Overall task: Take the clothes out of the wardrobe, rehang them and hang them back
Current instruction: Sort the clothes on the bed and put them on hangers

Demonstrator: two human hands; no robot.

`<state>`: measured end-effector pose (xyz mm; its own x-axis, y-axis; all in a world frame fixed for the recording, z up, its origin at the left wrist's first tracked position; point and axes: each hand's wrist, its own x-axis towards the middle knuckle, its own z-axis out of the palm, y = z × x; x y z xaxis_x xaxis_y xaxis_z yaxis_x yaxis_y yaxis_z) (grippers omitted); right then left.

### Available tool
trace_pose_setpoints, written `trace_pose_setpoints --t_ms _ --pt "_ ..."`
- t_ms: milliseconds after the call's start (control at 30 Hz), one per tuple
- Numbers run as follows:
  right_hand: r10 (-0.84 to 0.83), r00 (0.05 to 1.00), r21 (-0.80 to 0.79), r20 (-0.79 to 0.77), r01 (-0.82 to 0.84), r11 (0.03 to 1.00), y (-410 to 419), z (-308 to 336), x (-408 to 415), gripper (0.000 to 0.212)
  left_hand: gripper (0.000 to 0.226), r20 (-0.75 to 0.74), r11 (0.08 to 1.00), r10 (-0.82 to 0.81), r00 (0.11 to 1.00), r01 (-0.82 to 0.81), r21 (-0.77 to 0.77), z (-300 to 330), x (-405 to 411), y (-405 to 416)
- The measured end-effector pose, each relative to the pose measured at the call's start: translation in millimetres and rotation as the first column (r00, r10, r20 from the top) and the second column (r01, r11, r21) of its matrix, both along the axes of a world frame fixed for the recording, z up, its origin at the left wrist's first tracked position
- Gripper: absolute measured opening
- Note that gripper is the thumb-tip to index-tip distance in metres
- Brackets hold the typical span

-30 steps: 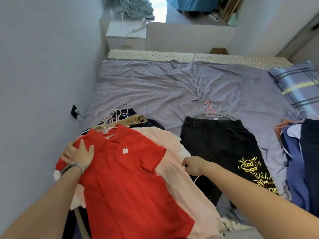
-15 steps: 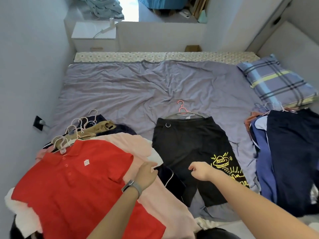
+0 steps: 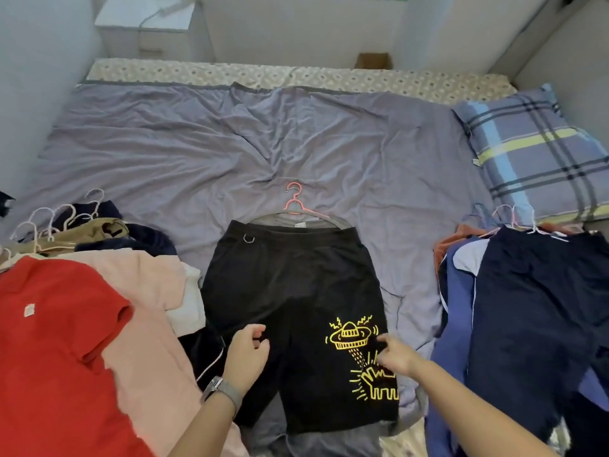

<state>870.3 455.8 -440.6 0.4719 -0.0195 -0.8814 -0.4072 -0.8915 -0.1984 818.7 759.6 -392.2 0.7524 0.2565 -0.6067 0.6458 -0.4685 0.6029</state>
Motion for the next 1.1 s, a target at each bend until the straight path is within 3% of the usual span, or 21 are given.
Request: trace_pose_setpoints --t_ms 100,300,467,600,700,867,967,1033,1100 --pt "-0.029 0.999 -0.005 0.034 0.029 1.000 -32.4 -28.2 39.6 0.061 0.030 -0.029 0.999 0.046 0.999 -0.047 -0.029 -7.7 11.9 -29.2" --pt "-0.157 0.979 0.102 0.127 0.144 0.984 -19.2 -60.5 116.8 0.061 0.028 -0.082 0.997 0.073 0.994 -0.075 -0.014 -19.1 29.8 -50.2" --pt "-0.339 0.899 0.169 0.277 0.301 0.938 1.8 -93.1 171.4 0.062 0.026 -0.110 0.991 0.136 0.985 -0.137 -0.003 -35.4 43.3 -54.2" --pt "-0.519 0.838 0.250 0.168 0.473 0.845 11.8 -124.4 205.8 0.081 0.025 -0.122 0.983 0.177 0.977 -0.181 -0.023 -47.3 53.0 -60.5" --pt "-0.608 0.789 0.309 0.089 0.559 0.770 19.2 -145.3 224.2 0.083 0.025 -0.126 0.978 0.199 0.972 -0.205 -0.037 -51.5 55.5 -64.9" --pt "-0.652 0.743 0.370 0.150 0.569 0.734 29.6 -161.6 268.0 0.071 0.025 -0.127 0.973 0.223 0.966 -0.229 -0.032 -55.9 51.9 -67.0" --pt "-0.581 0.808 0.416 0.100 0.497 0.762 35.5 -157.5 288.4 0.062 0.025 -0.144 0.974 0.220 0.965 -0.226 -0.031 -60.0 52.4 -69.4" --pt "-0.488 0.856 0.404 0.173 0.390 0.828 39.8 -148.5 298.7 0.062 0.026 -0.154 0.979 0.193 0.969 -0.200 -0.029 -63.1 57.9 -70.9" --pt "-0.336 0.877 0.325 0.343 0.225 0.918 45.2 -136.2 302.4 0.056 0.028 -0.135 0.980 0.190 0.973 -0.195 -0.029 -63.3 67.7 -72.6"
